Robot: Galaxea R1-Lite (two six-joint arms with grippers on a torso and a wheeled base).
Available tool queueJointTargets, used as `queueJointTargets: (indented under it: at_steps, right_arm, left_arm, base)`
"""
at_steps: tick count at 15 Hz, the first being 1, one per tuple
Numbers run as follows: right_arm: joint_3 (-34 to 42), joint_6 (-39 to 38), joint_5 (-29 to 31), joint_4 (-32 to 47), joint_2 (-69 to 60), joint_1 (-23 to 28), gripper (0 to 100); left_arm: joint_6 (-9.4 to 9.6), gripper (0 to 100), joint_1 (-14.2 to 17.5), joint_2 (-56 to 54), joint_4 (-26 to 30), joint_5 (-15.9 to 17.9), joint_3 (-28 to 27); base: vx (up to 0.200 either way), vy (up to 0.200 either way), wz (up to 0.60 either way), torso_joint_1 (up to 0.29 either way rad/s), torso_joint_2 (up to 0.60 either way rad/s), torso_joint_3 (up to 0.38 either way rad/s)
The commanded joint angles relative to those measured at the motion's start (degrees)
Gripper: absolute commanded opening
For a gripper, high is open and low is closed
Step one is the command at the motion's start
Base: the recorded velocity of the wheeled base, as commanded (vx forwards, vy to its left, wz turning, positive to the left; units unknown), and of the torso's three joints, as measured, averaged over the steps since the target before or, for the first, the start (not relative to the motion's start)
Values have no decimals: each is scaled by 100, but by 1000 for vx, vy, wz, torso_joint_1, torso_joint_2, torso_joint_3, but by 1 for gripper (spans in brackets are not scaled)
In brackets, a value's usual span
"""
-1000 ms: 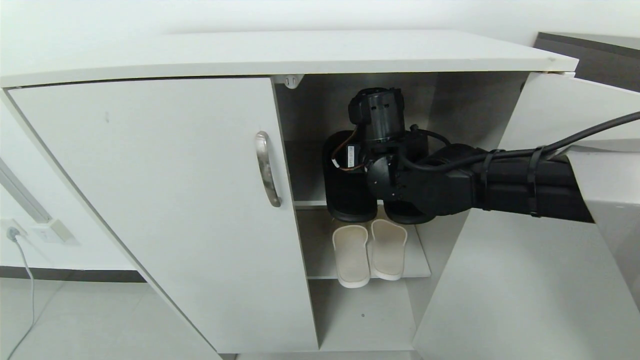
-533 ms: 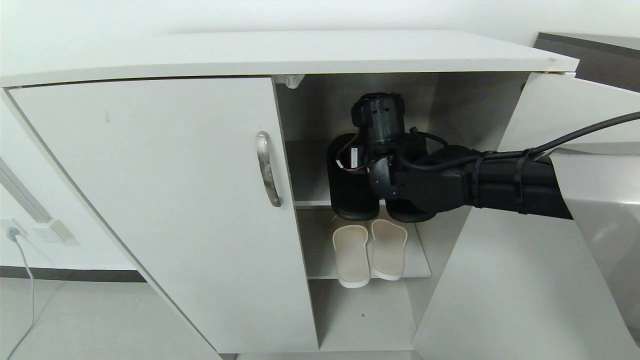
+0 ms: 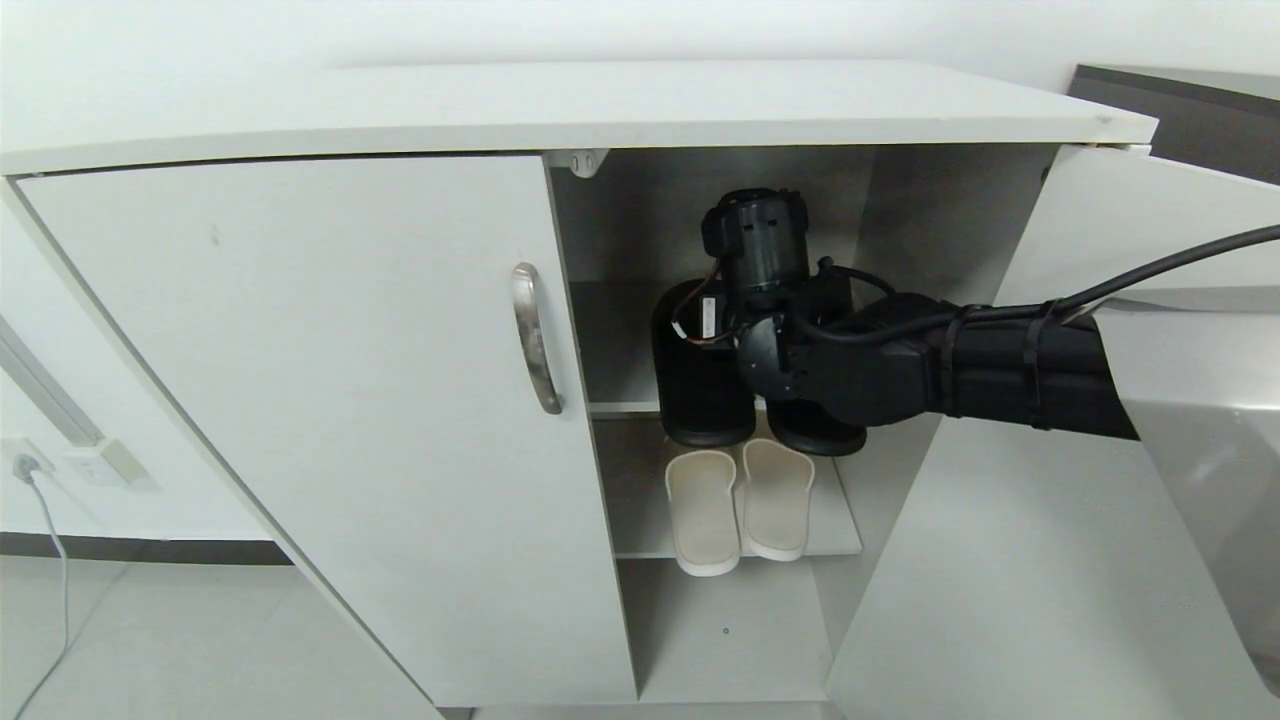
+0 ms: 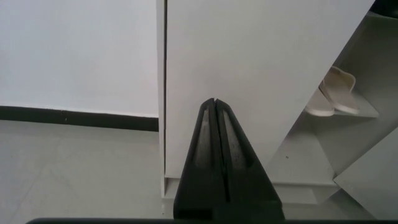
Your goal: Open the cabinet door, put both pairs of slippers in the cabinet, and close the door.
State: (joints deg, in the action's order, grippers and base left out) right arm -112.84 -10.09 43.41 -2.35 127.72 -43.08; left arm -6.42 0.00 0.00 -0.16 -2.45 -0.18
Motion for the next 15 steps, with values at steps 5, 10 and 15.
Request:
queueJointTargets:
  at_steps: [5,10,15]
  right_arm:
    - [658,-63,18,-28,-441,-122,100]
    - [1651,-274,106,-64,-1188,-447,100]
    - [3039,-318,124,-644,-2085,-948,100]
  left_arm:
    - [1,0,0,0,-2,8,1]
    - [1,0,0,0,-2,8,1]
    - [1,0,0,0,-2,8,1]
  base:
    - [0,0,0,0,0,0]
    - [0,0,0,0,0,0]
    - [0,0,0,0,0,0]
